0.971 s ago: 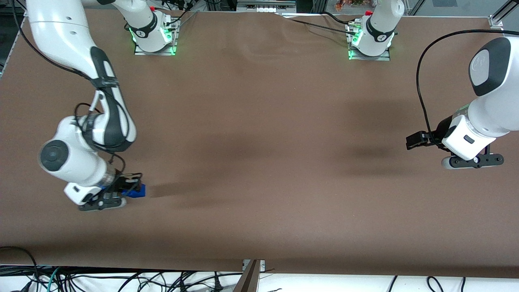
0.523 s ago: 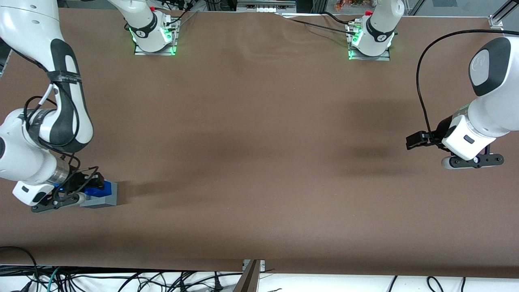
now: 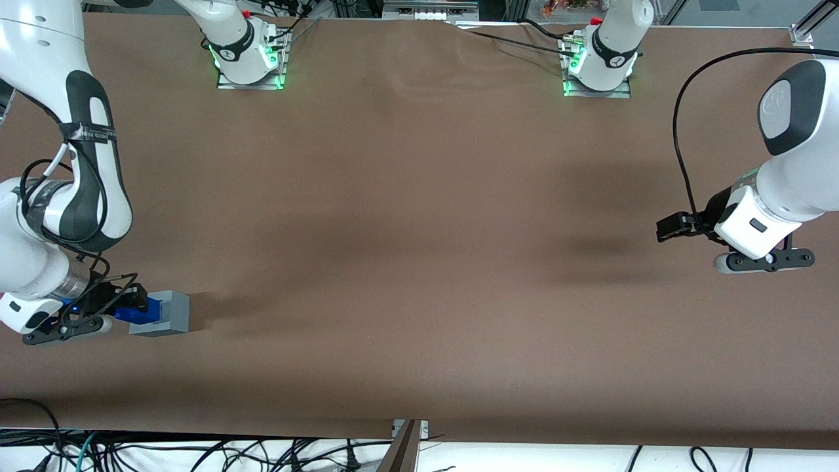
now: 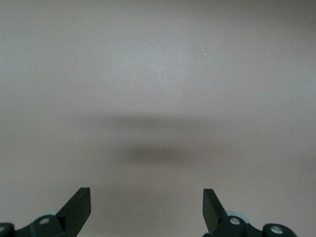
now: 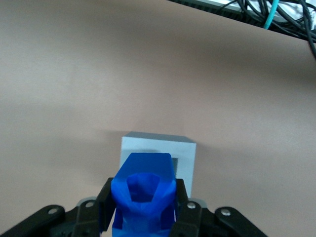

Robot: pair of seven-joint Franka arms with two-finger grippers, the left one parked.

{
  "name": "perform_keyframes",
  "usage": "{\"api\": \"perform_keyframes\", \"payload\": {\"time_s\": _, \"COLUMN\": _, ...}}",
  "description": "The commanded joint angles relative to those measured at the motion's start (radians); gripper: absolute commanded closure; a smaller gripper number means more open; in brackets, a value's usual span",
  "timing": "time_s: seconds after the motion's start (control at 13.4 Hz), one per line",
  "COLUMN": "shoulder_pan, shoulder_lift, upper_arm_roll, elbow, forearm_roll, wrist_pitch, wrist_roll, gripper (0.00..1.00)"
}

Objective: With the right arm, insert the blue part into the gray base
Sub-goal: 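Carry the held blue part over the gray base's recess, then lower the blue part into the gray base's recess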

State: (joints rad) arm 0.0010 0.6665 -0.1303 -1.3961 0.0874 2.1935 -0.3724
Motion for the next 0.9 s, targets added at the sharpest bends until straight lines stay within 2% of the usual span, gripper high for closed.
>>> {"api": "perform_keyframes", "payload": {"time_s": 0.0, "shoulder_pan": -0.022, "shoulder_lift": 0.033, "upper_arm_roll": 0.005, "elbow": 0.023, "forearm_roll": 0.012, "wrist_pitch": 0.020, "wrist_roll": -0.002, "gripper": 0.76}}
{"api": "perform_keyframes", "payload": {"time_s": 0.82, "shoulder_pan": -0.029, "shoulder_lift": 0.045, "upper_arm_roll": 0.008, "elbow": 0.014, "forearm_roll": 0.015, "wrist_pitch": 0.011, "wrist_roll": 0.064, "gripper": 0.76}}
